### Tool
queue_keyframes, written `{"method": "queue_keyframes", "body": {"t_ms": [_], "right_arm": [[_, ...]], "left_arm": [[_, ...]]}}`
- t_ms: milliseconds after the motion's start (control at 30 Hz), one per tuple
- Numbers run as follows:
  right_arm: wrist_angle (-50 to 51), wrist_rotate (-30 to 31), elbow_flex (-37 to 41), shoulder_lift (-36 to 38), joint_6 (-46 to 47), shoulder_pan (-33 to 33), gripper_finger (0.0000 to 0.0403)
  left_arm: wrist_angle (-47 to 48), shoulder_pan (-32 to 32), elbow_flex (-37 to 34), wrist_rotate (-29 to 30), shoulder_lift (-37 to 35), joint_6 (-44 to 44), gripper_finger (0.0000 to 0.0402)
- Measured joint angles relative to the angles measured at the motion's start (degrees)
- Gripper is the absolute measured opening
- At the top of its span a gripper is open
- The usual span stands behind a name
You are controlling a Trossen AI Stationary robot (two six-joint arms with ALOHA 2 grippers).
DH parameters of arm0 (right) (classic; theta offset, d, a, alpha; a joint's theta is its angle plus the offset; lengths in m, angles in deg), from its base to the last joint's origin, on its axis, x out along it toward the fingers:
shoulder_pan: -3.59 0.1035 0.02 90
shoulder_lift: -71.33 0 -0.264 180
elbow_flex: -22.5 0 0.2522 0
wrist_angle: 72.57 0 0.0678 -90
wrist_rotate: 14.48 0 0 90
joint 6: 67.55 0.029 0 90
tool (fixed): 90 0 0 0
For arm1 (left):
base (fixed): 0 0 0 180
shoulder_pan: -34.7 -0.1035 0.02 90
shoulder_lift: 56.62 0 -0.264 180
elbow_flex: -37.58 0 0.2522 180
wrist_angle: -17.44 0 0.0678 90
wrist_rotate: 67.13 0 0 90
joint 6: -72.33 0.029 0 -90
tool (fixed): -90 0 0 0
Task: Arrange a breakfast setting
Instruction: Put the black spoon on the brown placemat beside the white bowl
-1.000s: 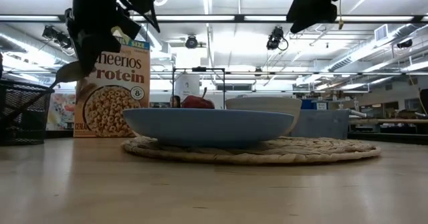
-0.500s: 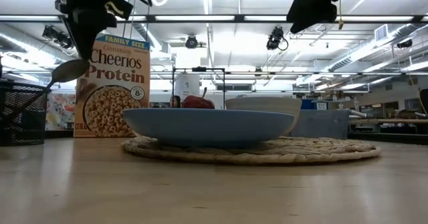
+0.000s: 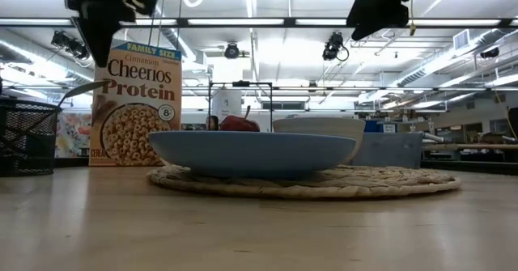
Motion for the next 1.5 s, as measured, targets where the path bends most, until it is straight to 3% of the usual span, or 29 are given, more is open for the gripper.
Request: {"method": "queue_keyframes", "body": {"t_ms": [300, 500, 633, 933, 1267, 1500], "right_arm": [[0.0, -0.3, 0.0, 0.0, 0.0, 0.0, 0.0213], [0.0, -0.3, 0.0, 0.0, -0.8, 0.0, 0.0213], [0.0, -0.3, 0.0, 0.0, -1.7, 0.0, 0.0213], [0.0, -4.1, 0.0, 0.0, -1.8, -0.9, 0.0213], [0.0, -6.2, 0.0, 0.0, -1.8, -1.1, 0.0213], [0.0, -6.4, 0.0, 0.0, -1.7, -1.1, 0.0213]], "left_arm": [[-0.1, 6.4, -0.5, -6.1, -11.8, -4.8, 0.0133], [-0.2, 4.7, -10.6, -11.2, -16.4, -4.7, 0.0209], [-5.6, 1.9, -16.4, -11.9, -20.2, -2.9, 0.0233], [-15.4, -3.8, -23.7, -11.8, -22.8, 7.3, 0.0229], [-22.3, -9.1, -27.2, -12.0, -22.8, 14.8, 0.0225], [-22.1, -9.4, -27.2, -12.2, -22.7, 14.7, 0.0161]]}}
